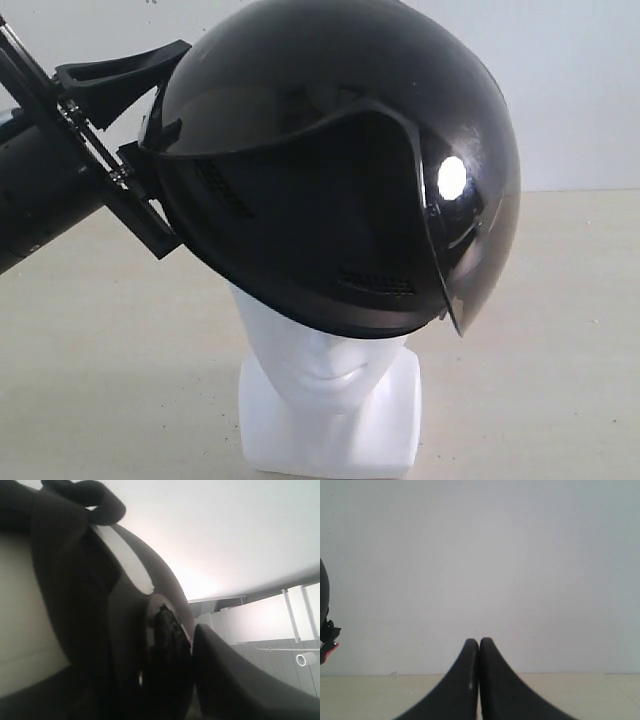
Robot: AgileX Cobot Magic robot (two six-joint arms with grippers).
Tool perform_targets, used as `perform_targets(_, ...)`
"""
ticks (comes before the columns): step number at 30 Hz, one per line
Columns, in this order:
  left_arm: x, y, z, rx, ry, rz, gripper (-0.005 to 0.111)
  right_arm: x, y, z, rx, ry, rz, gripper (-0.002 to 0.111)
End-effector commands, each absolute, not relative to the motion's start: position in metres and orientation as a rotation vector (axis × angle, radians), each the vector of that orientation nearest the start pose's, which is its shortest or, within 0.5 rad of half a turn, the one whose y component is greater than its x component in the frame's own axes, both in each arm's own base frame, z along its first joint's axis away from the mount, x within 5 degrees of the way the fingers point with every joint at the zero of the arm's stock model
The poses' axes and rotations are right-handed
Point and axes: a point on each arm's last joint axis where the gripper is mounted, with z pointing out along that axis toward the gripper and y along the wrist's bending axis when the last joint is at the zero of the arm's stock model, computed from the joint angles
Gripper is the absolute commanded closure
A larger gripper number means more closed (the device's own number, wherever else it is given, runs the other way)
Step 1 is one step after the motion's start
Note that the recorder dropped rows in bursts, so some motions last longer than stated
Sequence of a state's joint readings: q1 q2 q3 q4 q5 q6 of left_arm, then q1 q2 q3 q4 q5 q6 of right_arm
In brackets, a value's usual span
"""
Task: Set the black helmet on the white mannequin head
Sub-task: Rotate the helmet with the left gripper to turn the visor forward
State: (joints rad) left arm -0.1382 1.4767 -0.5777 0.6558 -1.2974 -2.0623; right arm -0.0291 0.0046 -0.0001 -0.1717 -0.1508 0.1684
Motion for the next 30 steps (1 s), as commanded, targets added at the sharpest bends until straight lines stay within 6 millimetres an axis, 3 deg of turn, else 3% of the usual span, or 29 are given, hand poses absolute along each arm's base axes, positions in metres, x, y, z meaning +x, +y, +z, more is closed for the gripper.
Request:
perform_targets(1,0.263,-0.082,0.251,-0.593,1.533,-1.844,0.102,0.054,0.001,0.227,0.002,1.325,0.005,0.109)
perform_targets(8,0.251,-0.083,0.234,-0.598,1.611,-1.818,0.102,0.054,0.001,0.227,0.002,1.325,0.005,0.109)
perform_targets(20,0.247,-0.084,0.235,-0.555,1.626,-1.803,0.102,0.054,0.001,0.227,0.004,1.325,0.007,0.109)
perform_targets(30,0.239,-0.082,0.224,-0.586,1.650,-1.774,0.102,0.054,0.001,0.226,0.107,1.337,0.132,0.109)
